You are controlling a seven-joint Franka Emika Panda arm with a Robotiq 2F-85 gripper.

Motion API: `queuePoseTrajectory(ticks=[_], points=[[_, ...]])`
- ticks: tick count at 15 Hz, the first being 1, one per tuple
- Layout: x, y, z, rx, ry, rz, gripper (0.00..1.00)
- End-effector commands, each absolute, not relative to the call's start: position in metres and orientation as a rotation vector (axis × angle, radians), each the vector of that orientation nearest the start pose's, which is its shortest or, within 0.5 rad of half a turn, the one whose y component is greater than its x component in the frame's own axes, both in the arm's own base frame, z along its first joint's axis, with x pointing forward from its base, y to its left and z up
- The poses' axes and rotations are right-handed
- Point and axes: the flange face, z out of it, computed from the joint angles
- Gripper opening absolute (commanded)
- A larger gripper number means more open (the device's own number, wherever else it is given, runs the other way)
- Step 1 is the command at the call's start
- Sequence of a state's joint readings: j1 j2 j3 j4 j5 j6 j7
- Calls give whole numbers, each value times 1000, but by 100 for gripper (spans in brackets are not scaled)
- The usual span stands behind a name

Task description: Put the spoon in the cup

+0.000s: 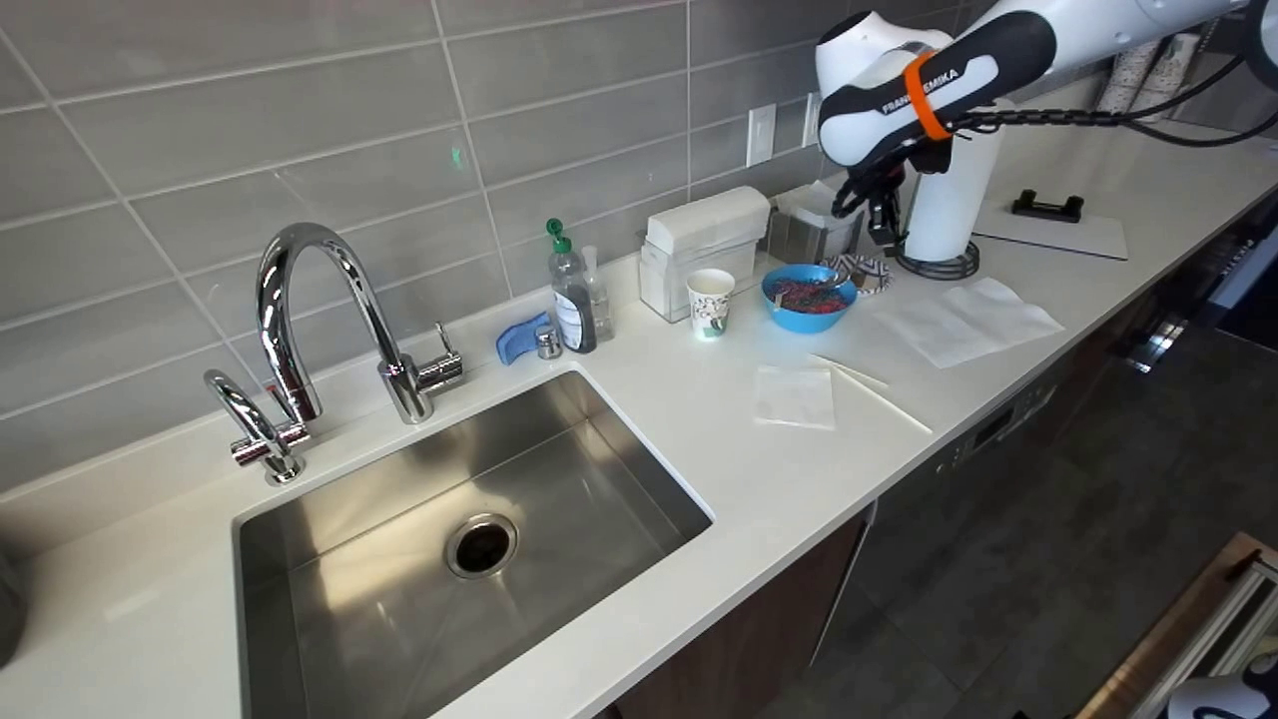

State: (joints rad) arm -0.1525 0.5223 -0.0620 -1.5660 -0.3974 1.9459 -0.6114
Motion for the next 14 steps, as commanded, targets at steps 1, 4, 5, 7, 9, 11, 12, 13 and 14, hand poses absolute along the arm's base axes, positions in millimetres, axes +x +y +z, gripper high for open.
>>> queuePoseTrajectory(ticks=[1,4,5,7,9,11,12,13,14], points=[[648,-189,352,-3168,-863,362,6],[642,-200,365,-3119,-828,279,6],[642,-198,370,-3099,-847,252,6],[643,-188,381,-3075,-896,202,6],[646,-175,393,-3065,-948,165,6],[649,-158,405,-3065,-998,153,6],[651,-146,409,-3066,-1025,152,6],[654,-134,412,-3074,-1046,144,6],[657,-121,416,-3074,-1071,140,6]])
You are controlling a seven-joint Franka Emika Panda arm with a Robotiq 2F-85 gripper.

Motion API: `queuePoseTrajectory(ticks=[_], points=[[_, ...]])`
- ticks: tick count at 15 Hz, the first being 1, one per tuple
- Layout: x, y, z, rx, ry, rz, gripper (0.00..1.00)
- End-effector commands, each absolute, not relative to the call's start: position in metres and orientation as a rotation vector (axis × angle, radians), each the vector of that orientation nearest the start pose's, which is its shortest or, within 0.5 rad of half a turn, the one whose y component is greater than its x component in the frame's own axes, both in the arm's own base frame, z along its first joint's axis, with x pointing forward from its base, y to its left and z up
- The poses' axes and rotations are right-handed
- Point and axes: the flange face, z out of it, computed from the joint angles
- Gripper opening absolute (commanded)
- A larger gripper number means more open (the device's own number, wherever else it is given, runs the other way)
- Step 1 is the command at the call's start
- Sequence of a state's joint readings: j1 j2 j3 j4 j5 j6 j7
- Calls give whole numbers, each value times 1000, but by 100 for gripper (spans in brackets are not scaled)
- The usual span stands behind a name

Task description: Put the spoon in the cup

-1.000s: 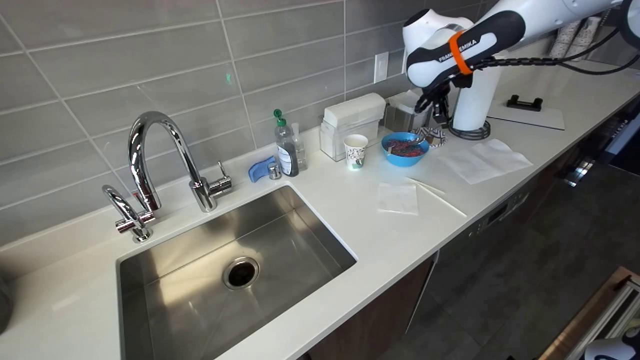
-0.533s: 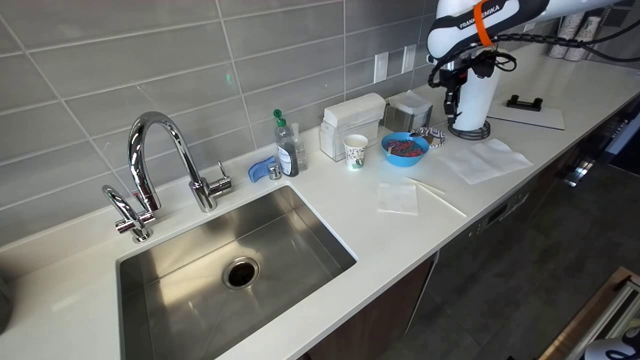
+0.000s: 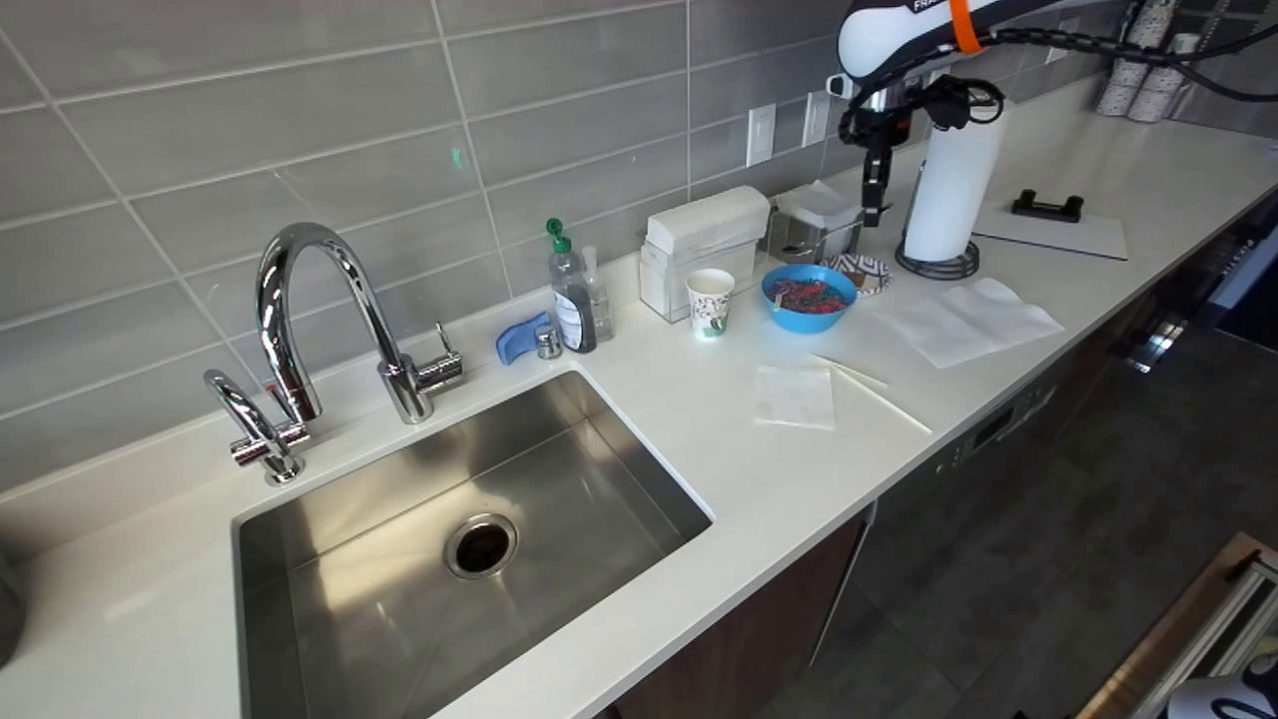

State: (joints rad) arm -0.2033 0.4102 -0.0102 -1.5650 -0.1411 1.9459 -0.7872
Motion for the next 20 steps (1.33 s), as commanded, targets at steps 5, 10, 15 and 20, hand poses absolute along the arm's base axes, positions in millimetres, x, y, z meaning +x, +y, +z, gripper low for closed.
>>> queuePoseTrajectory(ticks=[5,10,15,20], points=[[667,-56,421,-3080,-1188,147,6],[674,-27,424,-3142,-1255,129,23],[677,-18,424,-3147,-1289,168,6],[691,13,420,-3079,-1466,332,6]])
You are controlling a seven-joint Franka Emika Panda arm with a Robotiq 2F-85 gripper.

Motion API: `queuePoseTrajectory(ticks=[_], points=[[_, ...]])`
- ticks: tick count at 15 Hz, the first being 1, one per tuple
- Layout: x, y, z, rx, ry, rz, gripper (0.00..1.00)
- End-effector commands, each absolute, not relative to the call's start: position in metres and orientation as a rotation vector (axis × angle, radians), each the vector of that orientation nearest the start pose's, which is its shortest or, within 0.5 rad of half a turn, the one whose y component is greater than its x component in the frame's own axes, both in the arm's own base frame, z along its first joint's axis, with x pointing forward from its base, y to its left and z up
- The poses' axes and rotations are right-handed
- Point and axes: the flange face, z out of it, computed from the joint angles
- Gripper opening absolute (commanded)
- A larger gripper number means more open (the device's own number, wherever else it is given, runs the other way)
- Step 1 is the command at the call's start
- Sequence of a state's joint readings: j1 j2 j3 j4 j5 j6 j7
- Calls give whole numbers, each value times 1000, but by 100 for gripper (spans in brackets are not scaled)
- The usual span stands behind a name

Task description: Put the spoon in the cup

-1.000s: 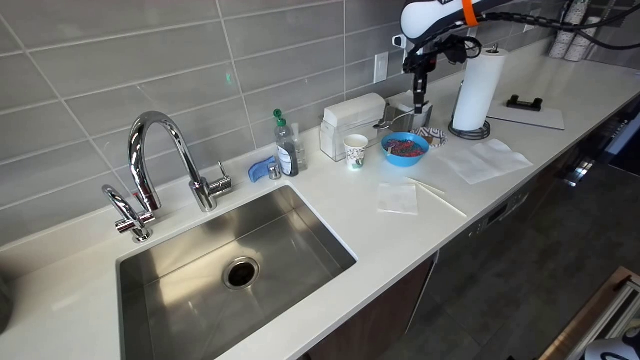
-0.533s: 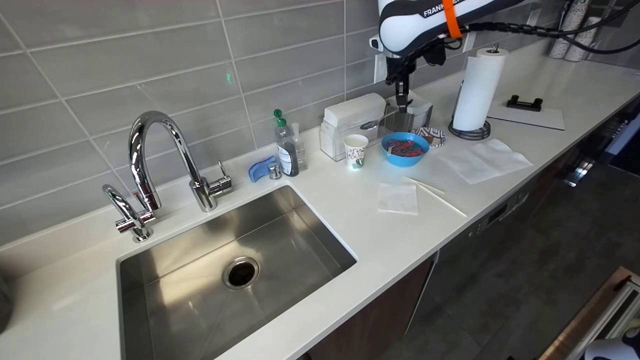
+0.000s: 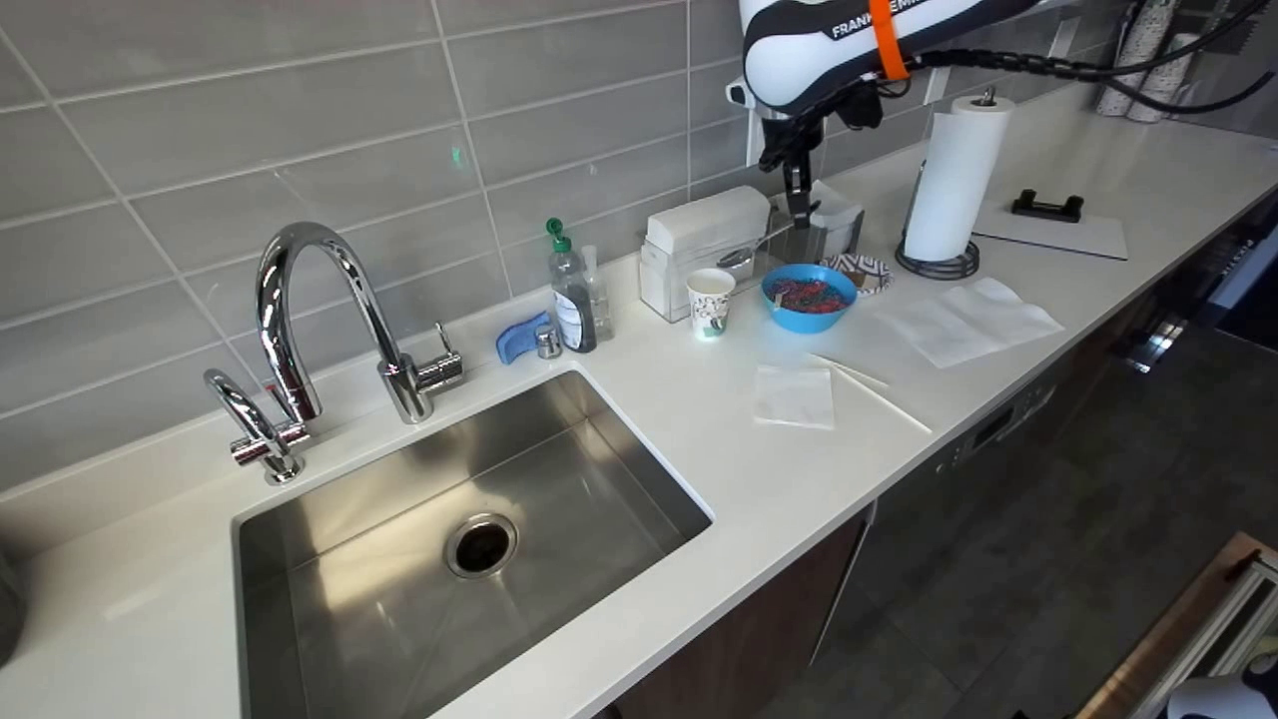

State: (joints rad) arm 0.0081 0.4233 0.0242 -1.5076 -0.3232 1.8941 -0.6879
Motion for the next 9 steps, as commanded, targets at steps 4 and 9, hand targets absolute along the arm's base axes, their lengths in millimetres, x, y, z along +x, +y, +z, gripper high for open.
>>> queuePoseTrajectory(ticks=[4,9], points=[[697,28,418,-3043,-1541,512,6],[709,33,408,-3036,-1620,688,6]])
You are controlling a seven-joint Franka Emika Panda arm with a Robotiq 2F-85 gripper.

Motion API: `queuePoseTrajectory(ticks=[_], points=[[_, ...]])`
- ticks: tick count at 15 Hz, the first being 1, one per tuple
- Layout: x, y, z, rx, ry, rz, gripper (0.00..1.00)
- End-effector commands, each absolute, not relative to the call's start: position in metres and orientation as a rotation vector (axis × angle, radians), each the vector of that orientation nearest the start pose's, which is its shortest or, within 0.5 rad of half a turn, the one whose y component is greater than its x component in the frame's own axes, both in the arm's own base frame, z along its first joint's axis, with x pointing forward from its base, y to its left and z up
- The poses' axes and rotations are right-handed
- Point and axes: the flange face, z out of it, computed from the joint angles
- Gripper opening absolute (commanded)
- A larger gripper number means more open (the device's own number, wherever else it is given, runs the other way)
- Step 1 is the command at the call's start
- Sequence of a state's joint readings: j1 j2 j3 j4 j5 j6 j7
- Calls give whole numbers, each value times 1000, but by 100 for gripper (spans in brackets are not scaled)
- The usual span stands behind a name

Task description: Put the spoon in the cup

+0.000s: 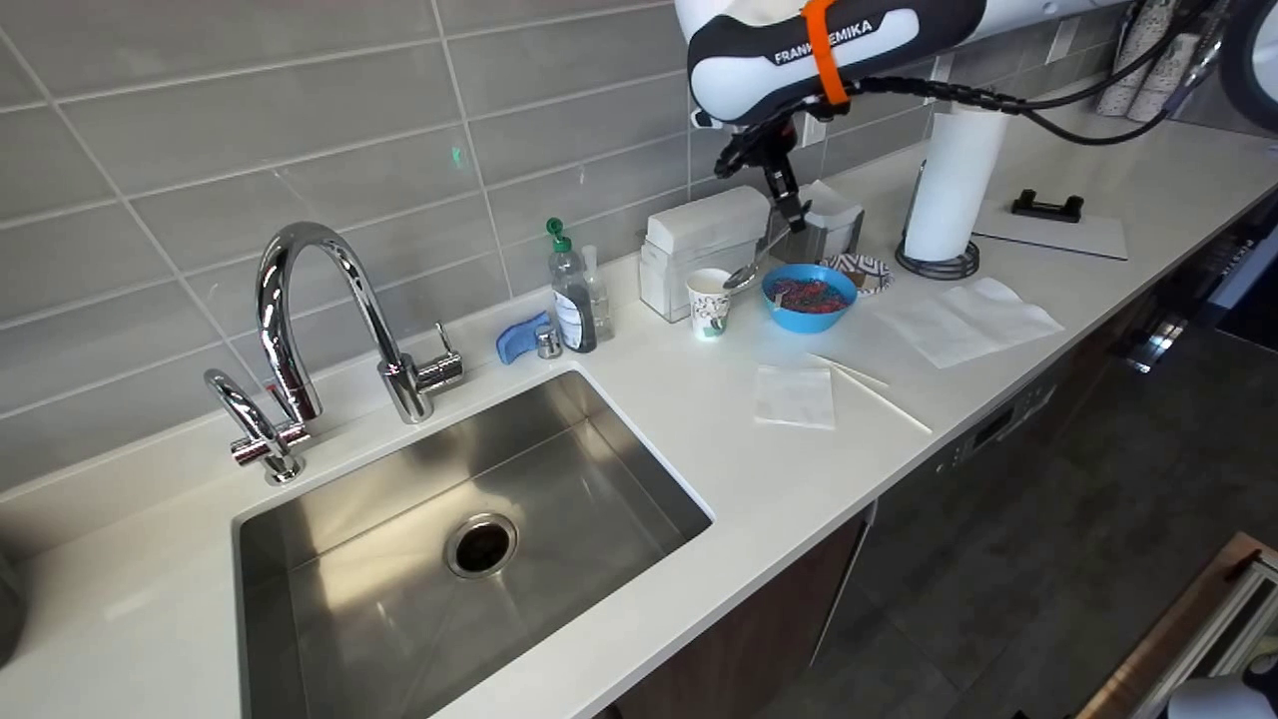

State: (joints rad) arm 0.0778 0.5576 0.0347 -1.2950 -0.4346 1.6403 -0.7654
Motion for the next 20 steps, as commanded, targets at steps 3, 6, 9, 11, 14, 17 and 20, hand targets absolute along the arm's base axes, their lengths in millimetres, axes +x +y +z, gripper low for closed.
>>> queuePoseTrajectory(ticks=[3,6,9,11,14,17,20], points=[[721,35,400,-3067,-1654,711,6],[731,41,392,-3098,-1674,708,6],[739,44,389,-3126,-1679,687,6],[743,47,386,-3138,-1692,697,6],[749,50,381,-3155,-1710,705,6],[754,58,371,-3150,-1746,711,6],[758,63,360,-3147,-1769,736,6]])
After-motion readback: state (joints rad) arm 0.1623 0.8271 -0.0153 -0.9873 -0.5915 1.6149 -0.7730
